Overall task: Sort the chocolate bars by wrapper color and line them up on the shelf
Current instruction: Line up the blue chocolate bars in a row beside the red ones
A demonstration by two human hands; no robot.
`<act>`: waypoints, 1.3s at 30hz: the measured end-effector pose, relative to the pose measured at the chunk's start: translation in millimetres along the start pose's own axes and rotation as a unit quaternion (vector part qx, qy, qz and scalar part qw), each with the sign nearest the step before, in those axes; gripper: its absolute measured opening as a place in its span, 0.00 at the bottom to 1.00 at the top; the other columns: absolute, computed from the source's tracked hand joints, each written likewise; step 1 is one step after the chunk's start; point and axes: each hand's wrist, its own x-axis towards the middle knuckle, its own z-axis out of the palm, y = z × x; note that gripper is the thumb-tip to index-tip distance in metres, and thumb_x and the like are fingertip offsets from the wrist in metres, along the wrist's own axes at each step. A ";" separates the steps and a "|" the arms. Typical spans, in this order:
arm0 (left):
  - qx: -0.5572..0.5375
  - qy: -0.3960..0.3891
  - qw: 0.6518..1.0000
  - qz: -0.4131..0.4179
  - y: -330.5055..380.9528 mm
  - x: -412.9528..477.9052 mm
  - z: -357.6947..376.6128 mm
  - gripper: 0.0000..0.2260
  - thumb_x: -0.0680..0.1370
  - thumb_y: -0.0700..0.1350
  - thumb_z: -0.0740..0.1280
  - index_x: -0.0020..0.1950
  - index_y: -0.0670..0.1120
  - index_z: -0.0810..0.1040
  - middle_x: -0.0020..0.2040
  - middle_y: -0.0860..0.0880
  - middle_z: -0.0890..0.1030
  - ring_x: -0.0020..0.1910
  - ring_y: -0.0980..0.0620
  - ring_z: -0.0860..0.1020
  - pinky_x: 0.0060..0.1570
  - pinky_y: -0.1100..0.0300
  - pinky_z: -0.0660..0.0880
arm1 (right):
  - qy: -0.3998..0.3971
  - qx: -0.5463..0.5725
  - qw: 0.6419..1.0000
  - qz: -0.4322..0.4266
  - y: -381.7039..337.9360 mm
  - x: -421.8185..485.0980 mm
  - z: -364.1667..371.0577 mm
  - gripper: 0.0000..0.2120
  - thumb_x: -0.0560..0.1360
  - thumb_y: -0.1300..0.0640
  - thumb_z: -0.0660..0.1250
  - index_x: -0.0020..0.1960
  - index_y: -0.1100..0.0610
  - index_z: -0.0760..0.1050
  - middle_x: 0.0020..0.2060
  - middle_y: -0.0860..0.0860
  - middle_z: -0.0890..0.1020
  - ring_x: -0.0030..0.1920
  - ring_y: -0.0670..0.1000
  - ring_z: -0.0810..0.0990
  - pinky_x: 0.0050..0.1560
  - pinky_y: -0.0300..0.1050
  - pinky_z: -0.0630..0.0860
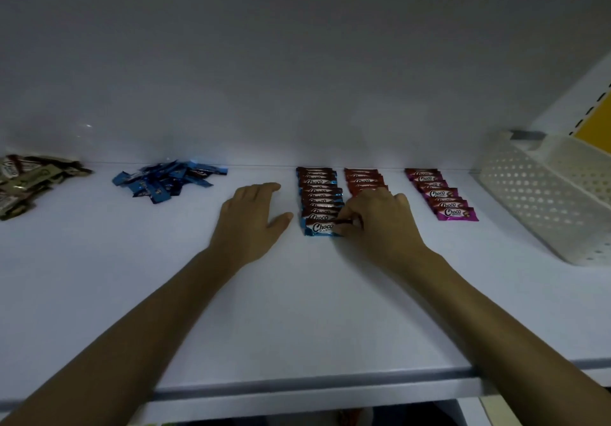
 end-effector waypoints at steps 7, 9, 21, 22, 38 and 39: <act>0.012 -0.010 1.000 -0.017 2.2 2.9 3.0 0.35 0.75 0.63 0.64 0.76 0.48 0.60 0.75 0.48 0.64 0.73 0.49 0.61 0.71 0.50 0.58 | 0.008 -0.010 1.000 -0.022 0.1 2.8 4.7 0.15 0.75 0.42 0.65 0.57 0.49 0.78 0.54 0.48 0.79 0.56 0.50 0.72 0.52 0.44 0.59; 0.016 -0.015 1.000 -0.018 2.2 3.9 2.7 0.35 0.75 0.63 0.64 0.76 0.49 0.59 0.75 0.48 0.64 0.74 0.49 0.60 0.71 0.50 0.57 | 0.012 0.006 1.000 -0.019 -0.2 1.7 5.6 0.15 0.74 0.43 0.66 0.56 0.49 0.78 0.53 0.49 0.79 0.55 0.50 0.73 0.51 0.43 0.59; 0.012 -0.035 0.999 -0.014 0.1 4.0 3.3 0.32 0.77 0.63 0.62 0.76 0.49 0.59 0.76 0.49 0.63 0.74 0.49 0.60 0.72 0.51 0.56 | -0.039 -0.019 0.999 0.008 -7.0 2.6 -2.5 0.13 0.76 0.45 0.66 0.57 0.47 0.79 0.56 0.49 0.78 0.58 0.51 0.72 0.55 0.44 0.61; 0.009 -0.033 0.999 -0.013 -0.1 3.7 3.3 0.32 0.77 0.62 0.61 0.76 0.49 0.59 0.76 0.49 0.63 0.74 0.49 0.60 0.72 0.51 0.56 | -0.039 -0.016 0.999 0.011 -7.8 2.7 -3.1 0.13 0.75 0.46 0.66 0.57 0.48 0.79 0.56 0.50 0.78 0.58 0.51 0.72 0.55 0.45 0.62; 0.066 0.046 0.997 0.004 -30.3 12.1 -16.4 0.21 0.77 0.44 0.66 0.69 0.45 0.68 0.67 0.45 0.72 0.65 0.45 0.69 0.62 0.52 0.66 | 0.030 0.259 0.964 0.055 -122.3 46.7 22.6 0.12 0.77 0.63 0.60 0.59 0.58 0.74 0.54 0.55 0.76 0.55 0.53 0.74 0.55 0.44 0.70; 0.081 0.066 0.995 0.004 -42.4 13.8 -22.0 0.22 0.75 0.44 0.67 0.68 0.45 0.69 0.67 0.45 0.72 0.65 0.43 0.69 0.61 0.50 0.66 | 0.024 0.317 0.944 0.082 -134.1 54.9 29.4 0.12 0.77 0.64 0.59 0.59 0.59 0.73 0.55 0.55 0.76 0.56 0.53 0.74 0.55 0.43 0.69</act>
